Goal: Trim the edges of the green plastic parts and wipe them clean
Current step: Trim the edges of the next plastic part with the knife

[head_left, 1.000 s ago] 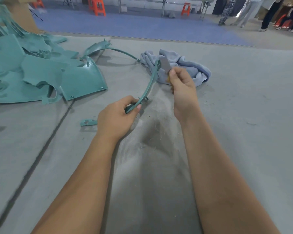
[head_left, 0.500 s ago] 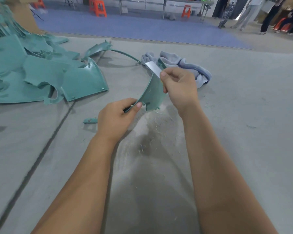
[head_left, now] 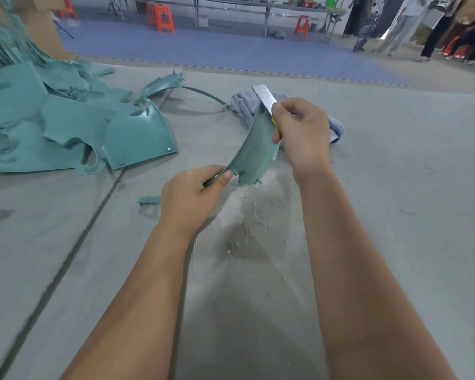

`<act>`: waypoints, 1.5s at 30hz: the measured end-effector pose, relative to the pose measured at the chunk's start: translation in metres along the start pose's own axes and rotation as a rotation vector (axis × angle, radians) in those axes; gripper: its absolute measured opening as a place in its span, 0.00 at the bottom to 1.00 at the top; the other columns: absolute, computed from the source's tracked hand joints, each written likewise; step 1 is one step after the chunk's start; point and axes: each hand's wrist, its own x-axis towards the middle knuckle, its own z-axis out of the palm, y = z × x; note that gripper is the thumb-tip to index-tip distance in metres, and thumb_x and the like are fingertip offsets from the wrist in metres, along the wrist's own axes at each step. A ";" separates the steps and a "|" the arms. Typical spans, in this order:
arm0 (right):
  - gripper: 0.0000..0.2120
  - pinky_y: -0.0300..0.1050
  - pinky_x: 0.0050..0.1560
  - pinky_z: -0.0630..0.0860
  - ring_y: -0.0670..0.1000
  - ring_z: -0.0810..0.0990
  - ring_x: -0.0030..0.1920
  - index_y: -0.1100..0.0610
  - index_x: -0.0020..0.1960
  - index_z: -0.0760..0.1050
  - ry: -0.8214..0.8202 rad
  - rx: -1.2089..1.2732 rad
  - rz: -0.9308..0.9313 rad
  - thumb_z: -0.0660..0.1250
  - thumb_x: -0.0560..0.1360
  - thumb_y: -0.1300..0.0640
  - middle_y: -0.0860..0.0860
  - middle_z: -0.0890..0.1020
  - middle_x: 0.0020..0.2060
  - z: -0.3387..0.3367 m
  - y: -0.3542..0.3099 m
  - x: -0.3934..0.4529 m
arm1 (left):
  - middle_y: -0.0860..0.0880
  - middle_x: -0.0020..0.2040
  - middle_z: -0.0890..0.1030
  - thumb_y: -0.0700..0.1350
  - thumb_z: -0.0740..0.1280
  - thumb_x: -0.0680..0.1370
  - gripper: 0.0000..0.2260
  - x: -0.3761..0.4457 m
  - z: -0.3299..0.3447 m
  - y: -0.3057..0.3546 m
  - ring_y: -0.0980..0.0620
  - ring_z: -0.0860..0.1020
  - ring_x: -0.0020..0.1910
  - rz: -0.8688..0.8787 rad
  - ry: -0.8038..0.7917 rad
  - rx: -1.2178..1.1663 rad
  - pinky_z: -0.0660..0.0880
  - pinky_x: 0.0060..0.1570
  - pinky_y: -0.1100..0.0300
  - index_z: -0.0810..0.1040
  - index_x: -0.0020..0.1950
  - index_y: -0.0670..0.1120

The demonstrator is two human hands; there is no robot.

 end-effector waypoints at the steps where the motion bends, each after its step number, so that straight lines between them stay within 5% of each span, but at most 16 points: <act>1: 0.07 0.33 0.28 0.66 0.42 0.69 0.23 0.53 0.40 0.79 0.003 -0.007 -0.010 0.65 0.77 0.56 0.45 0.72 0.21 0.000 -0.001 0.003 | 0.54 0.30 0.77 0.63 0.60 0.75 0.11 0.000 0.000 -0.001 0.52 0.76 0.34 -0.001 0.002 -0.005 0.69 0.35 0.59 0.77 0.54 0.65; 10: 0.12 0.42 0.35 0.59 0.48 0.61 0.30 0.67 0.40 0.77 -0.089 -0.135 -0.063 0.65 0.76 0.58 0.49 0.65 0.26 0.008 0.007 0.005 | 0.52 0.29 0.75 0.63 0.59 0.76 0.12 0.001 0.001 -0.003 0.50 0.77 0.35 0.004 0.002 0.024 0.72 0.37 0.56 0.78 0.53 0.64; 16: 0.18 0.40 0.31 0.60 0.44 0.61 0.26 0.49 0.30 0.73 -0.110 -0.181 -0.069 0.66 0.78 0.59 0.42 0.64 0.19 0.002 0.006 -0.005 | 0.51 0.31 0.75 0.64 0.58 0.75 0.11 0.002 0.002 -0.003 0.50 0.77 0.35 0.024 0.000 0.030 0.70 0.36 0.57 0.73 0.55 0.68; 23: 0.12 0.42 0.35 0.61 0.49 0.62 0.30 0.65 0.39 0.78 -0.124 -0.178 -0.082 0.65 0.78 0.59 0.50 0.66 0.27 -0.004 0.005 -0.014 | 0.58 0.29 0.74 0.63 0.60 0.75 0.12 0.000 0.002 -0.003 0.58 0.70 0.29 0.021 0.003 -0.006 0.63 0.32 0.60 0.76 0.55 0.65; 29: 0.12 0.42 0.33 0.61 0.48 0.62 0.30 0.66 0.41 0.78 -0.129 -0.190 -0.097 0.65 0.78 0.59 0.50 0.66 0.26 -0.004 0.008 -0.020 | 0.59 0.29 0.74 0.63 0.60 0.76 0.12 0.000 0.001 -0.003 0.58 0.71 0.28 0.009 -0.008 -0.011 0.63 0.32 0.60 0.79 0.53 0.63; 37: 0.16 0.40 0.30 0.58 0.45 0.59 0.28 0.58 0.31 0.71 -0.139 -0.212 -0.109 0.65 0.78 0.59 0.45 0.61 0.23 0.000 0.014 -0.030 | 0.60 0.29 0.74 0.62 0.60 0.76 0.13 -0.001 0.001 -0.003 0.61 0.71 0.29 0.005 -0.002 -0.015 0.62 0.31 0.60 0.80 0.52 0.62; 45: 0.13 0.45 0.34 0.62 0.49 0.64 0.32 0.67 0.37 0.76 -0.149 -0.239 -0.152 0.65 0.77 0.59 0.54 0.68 0.29 0.002 0.014 -0.036 | 0.61 0.29 0.74 0.63 0.59 0.76 0.13 0.000 0.002 -0.003 0.61 0.71 0.29 0.006 0.000 -0.017 0.62 0.30 0.60 0.80 0.54 0.62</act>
